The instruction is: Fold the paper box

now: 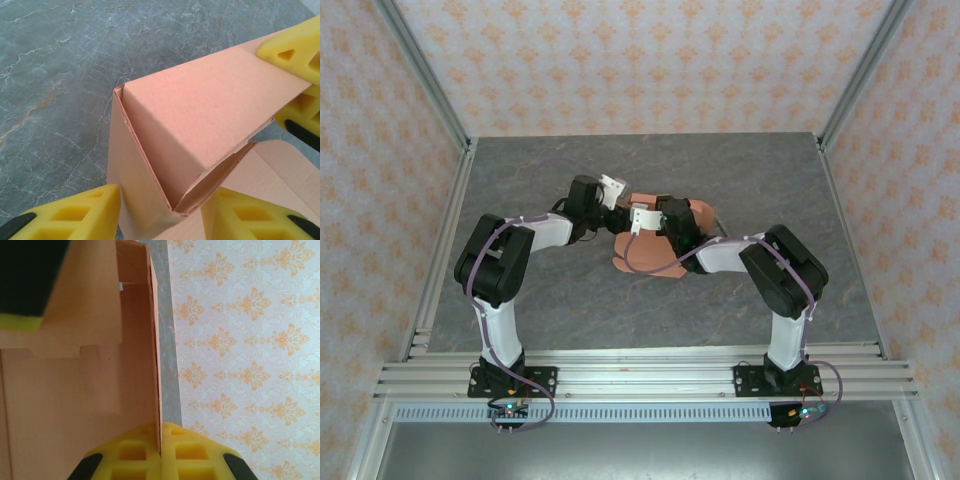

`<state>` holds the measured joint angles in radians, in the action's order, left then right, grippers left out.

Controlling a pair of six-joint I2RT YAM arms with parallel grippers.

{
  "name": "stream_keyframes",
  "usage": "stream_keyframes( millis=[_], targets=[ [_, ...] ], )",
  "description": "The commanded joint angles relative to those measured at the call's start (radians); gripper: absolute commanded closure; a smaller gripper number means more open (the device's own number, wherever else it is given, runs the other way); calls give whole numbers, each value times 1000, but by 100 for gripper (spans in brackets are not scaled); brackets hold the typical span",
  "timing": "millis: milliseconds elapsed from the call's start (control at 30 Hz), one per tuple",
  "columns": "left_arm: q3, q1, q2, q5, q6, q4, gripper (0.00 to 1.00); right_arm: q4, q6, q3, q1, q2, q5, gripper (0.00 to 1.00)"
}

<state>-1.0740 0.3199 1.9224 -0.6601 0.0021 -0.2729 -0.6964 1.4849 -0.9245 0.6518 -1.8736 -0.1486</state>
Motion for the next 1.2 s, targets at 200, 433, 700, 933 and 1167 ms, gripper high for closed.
stream_keyframes(
  millis=[200, 433, 700, 933, 1167],
  targets=[
    [-34, 13, -19, 101, 13, -5, 63, 46, -53, 15, 19, 37, 47, 100],
    [-37, 18, -20, 121, -12, -38, 71, 63, -69, 16, 20, 49, 53, 100],
    [-34, 38, -20, 205, -25, -44, 78, 86, -84, -2, 26, 55, 49, 100],
    [-23, 40, -19, 329, -95, -60, 77, 80, -92, -5, 34, 51, 43, 100],
    [-44, 56, -19, 428, -127, -31, 80, 78, -102, -8, 42, 56, 44, 100]
  ],
)
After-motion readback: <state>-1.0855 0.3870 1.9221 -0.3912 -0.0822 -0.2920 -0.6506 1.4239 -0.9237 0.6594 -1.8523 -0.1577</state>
